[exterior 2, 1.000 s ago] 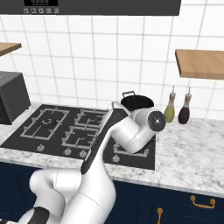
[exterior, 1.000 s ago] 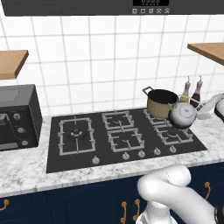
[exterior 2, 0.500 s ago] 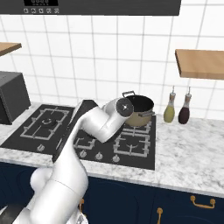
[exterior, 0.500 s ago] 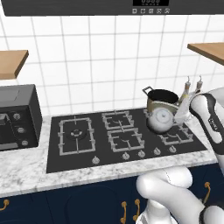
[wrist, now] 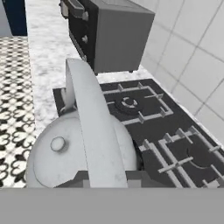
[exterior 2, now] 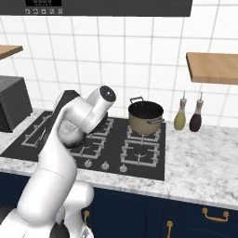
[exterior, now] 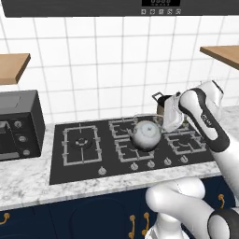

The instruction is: Pick the kettle from the counter and place it on a stove burner. Then turn the burner on.

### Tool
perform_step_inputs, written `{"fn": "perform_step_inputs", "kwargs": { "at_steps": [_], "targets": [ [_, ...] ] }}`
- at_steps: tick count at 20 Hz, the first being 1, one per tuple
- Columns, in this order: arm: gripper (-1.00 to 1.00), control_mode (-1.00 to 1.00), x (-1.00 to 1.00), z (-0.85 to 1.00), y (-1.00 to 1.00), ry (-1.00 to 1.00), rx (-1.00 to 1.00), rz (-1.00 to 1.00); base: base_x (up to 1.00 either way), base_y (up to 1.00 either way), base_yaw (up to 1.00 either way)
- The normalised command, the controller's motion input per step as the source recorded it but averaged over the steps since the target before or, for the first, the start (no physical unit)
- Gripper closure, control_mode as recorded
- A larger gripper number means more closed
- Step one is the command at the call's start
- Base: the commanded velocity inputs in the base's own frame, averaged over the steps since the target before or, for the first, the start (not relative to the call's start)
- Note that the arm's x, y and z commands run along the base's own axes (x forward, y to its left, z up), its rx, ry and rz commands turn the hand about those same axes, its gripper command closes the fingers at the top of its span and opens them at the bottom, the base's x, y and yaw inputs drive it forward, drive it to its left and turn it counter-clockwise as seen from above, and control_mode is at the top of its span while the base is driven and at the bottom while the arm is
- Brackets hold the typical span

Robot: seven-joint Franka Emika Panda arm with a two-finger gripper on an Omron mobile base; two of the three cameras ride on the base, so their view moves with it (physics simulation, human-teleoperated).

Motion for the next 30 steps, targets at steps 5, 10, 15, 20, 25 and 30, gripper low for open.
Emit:
{"fn": "perform_step_inputs", "kwargs": {
  "at_steps": [5,10,15,20,25,30],
  "targets": [
    [1.0,-1.0,0.27,0.1,1.0,0.14,-0.06,0.14,0.0,0.0,0.0],
    [1.0,-1.0,0.54,-0.01,1.0,0.1,-0.04,0.08,0.0,0.0,0.0],
    [1.0,-1.0,0.96,-0.02,1.0,0.11,-0.11,0.0,0.0,0.0,0.0],
    [1.0,-1.0,0.35,-0.19,0.43,0.01,0.02,0.05,0.0,0.0,0.0],
    [1.0,-1.0,0.55,-0.26,0.35,-0.02,0.05,-0.1,0.0,0.0,0.0],
    [1.0,-1.0,0.34,-0.1,0.29,0.0,0.01,-0.06,0.0,0.0,0.0]
  ]
}}
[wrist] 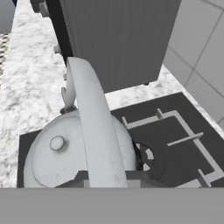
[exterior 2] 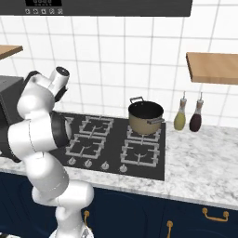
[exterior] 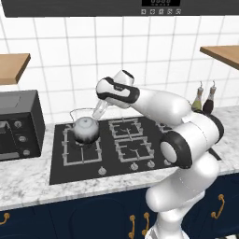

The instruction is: Pick the kettle from the counter and place it on a stove burner. Then turn the burner on.

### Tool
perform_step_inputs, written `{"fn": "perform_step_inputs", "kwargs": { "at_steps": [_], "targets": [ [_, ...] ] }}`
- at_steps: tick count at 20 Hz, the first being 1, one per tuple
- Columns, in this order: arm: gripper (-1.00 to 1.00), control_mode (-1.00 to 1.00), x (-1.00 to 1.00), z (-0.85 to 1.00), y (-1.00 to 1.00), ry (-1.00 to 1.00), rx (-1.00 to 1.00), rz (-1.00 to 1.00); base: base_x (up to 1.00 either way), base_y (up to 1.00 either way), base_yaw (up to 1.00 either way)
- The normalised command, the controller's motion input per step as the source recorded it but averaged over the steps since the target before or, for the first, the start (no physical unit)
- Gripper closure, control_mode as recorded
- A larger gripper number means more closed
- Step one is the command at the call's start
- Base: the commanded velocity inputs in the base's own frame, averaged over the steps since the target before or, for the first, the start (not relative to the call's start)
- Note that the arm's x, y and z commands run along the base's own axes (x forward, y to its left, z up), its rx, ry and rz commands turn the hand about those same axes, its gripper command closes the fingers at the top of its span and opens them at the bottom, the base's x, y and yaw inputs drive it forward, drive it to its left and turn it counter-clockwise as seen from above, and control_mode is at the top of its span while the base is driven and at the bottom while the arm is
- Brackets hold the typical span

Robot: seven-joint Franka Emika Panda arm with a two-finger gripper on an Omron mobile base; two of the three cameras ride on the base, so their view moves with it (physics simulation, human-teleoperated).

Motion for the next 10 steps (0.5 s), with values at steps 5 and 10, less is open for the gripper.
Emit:
{"fn": "perform_step_inputs", "kwargs": {
  "at_steps": [5,10],
  "targets": [
    [1.0,-1.0,0.14,-0.27,0.11,0.03,0.0,0.0,0.0,0.0,0.0],
    [1.0,-1.0,0.11,-0.47,0.0,0.0,0.0,0.0,0.0,0.0,0.0]
  ]
}}
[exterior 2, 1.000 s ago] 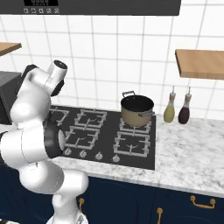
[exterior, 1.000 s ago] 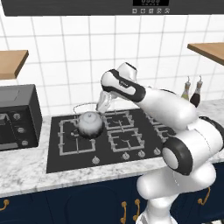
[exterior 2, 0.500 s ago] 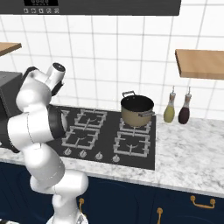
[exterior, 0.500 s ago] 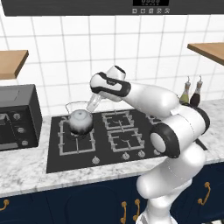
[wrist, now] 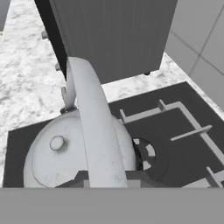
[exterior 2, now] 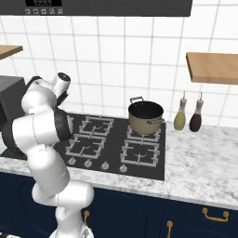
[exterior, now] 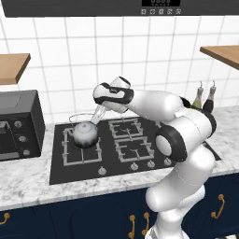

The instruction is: Pick the kettle from the counter and place it on a stove burner. Then turn the burner on.

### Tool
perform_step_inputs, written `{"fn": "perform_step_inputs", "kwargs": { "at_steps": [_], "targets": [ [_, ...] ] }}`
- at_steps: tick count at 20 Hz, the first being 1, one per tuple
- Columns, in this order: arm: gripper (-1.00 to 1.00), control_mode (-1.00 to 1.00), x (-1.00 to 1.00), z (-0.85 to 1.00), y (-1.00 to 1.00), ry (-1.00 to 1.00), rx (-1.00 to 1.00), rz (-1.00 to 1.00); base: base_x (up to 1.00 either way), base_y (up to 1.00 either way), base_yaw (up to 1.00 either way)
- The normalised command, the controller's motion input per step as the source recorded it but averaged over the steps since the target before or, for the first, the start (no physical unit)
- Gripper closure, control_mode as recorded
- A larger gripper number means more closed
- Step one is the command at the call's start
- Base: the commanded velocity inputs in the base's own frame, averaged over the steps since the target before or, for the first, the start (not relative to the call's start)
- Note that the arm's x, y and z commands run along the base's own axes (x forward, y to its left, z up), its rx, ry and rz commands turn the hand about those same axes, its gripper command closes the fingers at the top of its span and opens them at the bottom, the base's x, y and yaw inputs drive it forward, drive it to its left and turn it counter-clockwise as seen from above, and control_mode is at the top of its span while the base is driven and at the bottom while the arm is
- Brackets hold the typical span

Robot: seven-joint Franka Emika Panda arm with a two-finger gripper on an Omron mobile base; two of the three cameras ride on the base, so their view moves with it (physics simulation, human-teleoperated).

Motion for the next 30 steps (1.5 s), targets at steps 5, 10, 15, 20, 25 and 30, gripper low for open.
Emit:
{"fn": "perform_step_inputs", "kwargs": {
  "at_steps": [5,10,15,20,25,30],
  "targets": [
    [1.0,-1.0,0.2,-0.42,0.0,-0.01,-0.02,0.0,0.0,0.0,0.0],
    [1.0,-1.0,0.16,-0.35,0.0,-0.01,-0.02,0.0,0.0,0.0,0.0],
    [1.0,-1.0,0.12,-0.24,0.03,-0.05,0.0,0.0,0.0,0.0,0.0],
    [1.0,-1.0,0.46,-0.22,0.26,-0.15,0.0,-0.05,0.0,0.0,0.0],
    [1.0,-1.0,0.65,-0.12,0.27,-0.07,0.0,-0.11,0.0,0.0,0.0],
    [1.0,-1.0,0.32,0.0,0.0,0.0,0.0,-0.08,0.0,0.0,0.0]
  ]
}}
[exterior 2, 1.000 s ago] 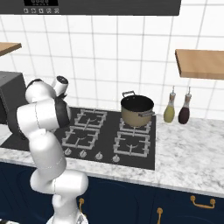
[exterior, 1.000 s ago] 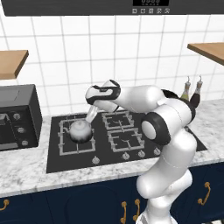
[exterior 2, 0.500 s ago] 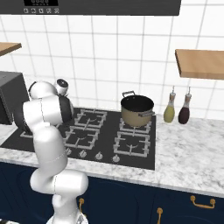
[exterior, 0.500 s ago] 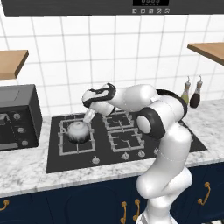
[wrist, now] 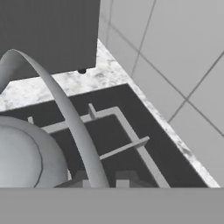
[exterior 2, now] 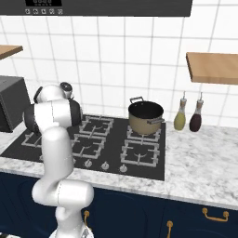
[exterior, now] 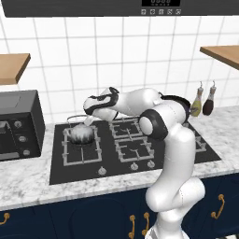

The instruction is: Pick the kettle from the counter and place it on a stove burner. Then turn the burner on.

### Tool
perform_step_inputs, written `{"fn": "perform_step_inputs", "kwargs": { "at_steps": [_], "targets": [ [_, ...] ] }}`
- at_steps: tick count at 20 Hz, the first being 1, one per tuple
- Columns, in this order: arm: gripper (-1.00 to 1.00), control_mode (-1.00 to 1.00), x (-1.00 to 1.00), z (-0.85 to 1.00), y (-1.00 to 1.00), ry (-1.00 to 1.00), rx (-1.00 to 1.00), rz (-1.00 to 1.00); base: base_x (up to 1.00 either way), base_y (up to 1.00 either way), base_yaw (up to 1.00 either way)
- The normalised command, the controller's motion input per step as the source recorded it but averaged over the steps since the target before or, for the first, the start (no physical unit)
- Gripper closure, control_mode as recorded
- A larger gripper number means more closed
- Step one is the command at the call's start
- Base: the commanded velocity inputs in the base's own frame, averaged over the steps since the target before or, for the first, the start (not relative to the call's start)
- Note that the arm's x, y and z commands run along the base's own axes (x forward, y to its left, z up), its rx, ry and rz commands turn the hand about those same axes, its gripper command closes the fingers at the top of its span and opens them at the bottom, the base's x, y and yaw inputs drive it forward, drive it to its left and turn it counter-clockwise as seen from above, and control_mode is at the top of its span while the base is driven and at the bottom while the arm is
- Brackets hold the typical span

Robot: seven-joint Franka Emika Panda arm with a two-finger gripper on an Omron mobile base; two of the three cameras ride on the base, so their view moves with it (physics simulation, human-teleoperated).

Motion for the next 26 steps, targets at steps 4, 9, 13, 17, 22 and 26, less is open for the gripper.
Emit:
{"fn": "perform_step_inputs", "kwargs": {
  "at_steps": [4,9,13,17,22,26],
  "targets": [
    [1.0,-1.0,-0.18,0.02,0.03,-0.16,-0.01,0.0,0.0,0.0,0.0],
    [1.0,-1.0,-0.11,0.03,0.08,-0.14,-0.04,0.0,0.0,0.0,0.0],
    [1.0,-1.0,-0.06,-0.18,0.0,-0.16,-0.1,0.0,0.0,0.0,0.0],
    [1.0,-1.0,0.0,-0.03,0.0,-0.41,-0.09,0.0,0.0,0.0,0.0],
    [1.0,-1.0,0.07,0.0,0.01,-0.06,0.0,0.0,0.0,0.0,0.0],
    [-1.0,-1.0,0.02,-0.01,0.01,0.0,0.0,0.0,0.0,0.0,0.0]
  ]
}}
